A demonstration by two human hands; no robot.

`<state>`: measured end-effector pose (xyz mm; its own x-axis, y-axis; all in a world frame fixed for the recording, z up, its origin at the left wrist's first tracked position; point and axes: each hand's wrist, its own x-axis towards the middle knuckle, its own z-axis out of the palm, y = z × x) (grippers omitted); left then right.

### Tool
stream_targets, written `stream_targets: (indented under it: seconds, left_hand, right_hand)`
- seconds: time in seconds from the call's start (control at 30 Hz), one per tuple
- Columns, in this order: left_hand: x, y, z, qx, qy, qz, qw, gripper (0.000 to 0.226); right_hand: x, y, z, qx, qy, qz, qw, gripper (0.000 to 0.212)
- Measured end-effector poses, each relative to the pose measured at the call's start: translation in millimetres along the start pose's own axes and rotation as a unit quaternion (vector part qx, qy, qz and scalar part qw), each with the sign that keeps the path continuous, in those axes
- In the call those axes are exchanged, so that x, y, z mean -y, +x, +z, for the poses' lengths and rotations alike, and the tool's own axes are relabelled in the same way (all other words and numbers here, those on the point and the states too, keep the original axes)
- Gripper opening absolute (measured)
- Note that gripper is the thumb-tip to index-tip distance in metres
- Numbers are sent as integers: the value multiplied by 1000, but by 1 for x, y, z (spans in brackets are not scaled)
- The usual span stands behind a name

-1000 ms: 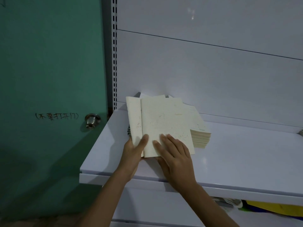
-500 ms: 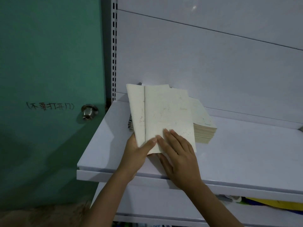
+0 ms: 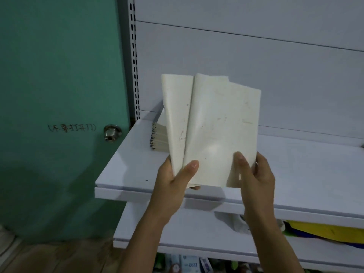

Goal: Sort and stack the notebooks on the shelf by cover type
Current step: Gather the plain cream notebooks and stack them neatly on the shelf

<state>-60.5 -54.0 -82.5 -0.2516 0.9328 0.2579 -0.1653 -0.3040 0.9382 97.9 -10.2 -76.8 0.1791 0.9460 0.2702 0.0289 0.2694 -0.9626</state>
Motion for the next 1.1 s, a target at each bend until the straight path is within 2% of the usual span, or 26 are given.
stream_targets:
  seconds: [0.07,0.13,0.37,0.73,0.97,1.1]
  left_hand:
    - [-3,-11,21,20,0,-7,1000,38]
    - [-4,-22,45,43,-9,-19,999,37]
    - [3,-64,145,124,-7,-36,992,33]
    - [20,-130,313,219,-21,-37,975,35]
    - [32,-152,376,266,-24,-40,963,34]
    - [44,-152,398,274,-34,-48,960,34]
  right_hand:
    - [8,6,-39,56,2,19,998,20]
    - [16,6,-79,72,13,22,997,11]
    - [26,-14,-202,43,76,49,995,22]
    - [39,-39,-385,-84,78,31,993,24]
    - [39,-50,-454,-117,83,32,989,19]
    - [36,-45,-476,-108,100,53,988,20]
